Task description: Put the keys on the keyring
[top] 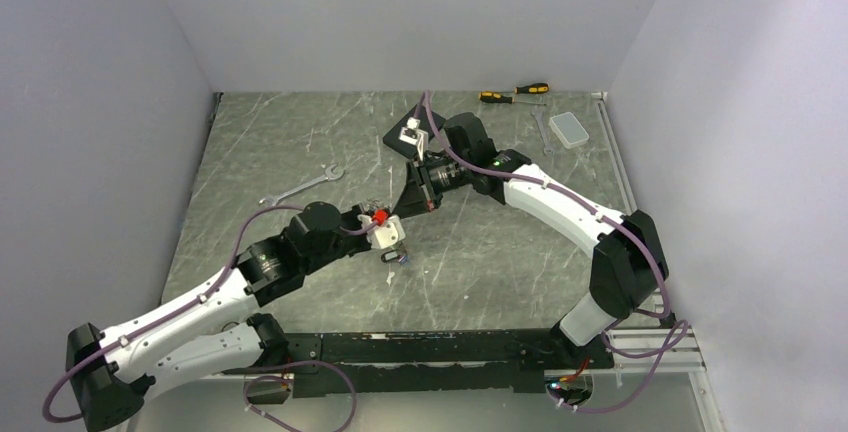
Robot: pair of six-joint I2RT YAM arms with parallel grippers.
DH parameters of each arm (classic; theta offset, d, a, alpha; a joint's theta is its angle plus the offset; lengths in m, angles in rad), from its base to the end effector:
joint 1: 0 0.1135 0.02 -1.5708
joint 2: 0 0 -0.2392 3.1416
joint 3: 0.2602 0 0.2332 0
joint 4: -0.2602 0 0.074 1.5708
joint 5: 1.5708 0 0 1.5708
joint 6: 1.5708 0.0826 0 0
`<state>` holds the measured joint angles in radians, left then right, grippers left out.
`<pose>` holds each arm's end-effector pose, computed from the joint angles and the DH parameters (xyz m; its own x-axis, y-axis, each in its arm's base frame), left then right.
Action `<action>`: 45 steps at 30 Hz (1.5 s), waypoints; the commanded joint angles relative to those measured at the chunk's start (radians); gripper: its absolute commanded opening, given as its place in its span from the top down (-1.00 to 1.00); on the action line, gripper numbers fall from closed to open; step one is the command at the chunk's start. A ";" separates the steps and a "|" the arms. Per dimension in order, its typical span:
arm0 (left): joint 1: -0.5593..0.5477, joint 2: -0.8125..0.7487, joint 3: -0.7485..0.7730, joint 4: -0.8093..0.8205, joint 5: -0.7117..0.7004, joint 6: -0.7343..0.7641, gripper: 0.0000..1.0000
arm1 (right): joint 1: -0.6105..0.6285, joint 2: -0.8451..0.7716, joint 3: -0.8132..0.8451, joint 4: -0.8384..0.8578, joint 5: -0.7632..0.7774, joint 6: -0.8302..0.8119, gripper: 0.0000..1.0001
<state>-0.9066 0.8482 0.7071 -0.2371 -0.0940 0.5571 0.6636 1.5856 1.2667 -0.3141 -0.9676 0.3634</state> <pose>0.1532 -0.1831 0.2629 0.1929 0.6076 -0.7705 0.7401 0.4255 0.5208 0.2368 0.2715 0.2675 -0.7457 -0.3271 -0.5804 -0.6499 0.1650 0.7419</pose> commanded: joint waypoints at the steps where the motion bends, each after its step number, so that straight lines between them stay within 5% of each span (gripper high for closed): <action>1: 0.001 -0.027 0.002 0.047 0.016 0.007 1.00 | 0.010 -0.041 -0.004 0.097 0.015 0.052 1.00; 14: 0.001 -0.020 0.024 -0.013 0.074 -0.012 1.00 | 0.008 -0.097 -0.041 0.262 0.099 0.154 1.00; 32: 0.001 -0.094 -0.003 0.098 0.062 -0.139 1.00 | -0.003 -0.132 -0.083 0.225 0.200 0.146 0.99; 39: 0.001 -0.075 0.073 0.037 0.085 -0.280 1.00 | -0.003 -0.143 -0.074 0.198 0.236 0.121 0.36; 45: 0.002 -0.021 0.146 -0.019 0.125 -0.366 1.00 | -0.019 -0.195 -0.081 0.184 0.305 0.085 0.12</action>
<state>-0.9054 0.8120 0.7624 -0.2695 -0.0040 0.2790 0.6613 1.4590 1.1767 -0.1497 -0.7238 0.4866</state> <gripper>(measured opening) 0.020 0.424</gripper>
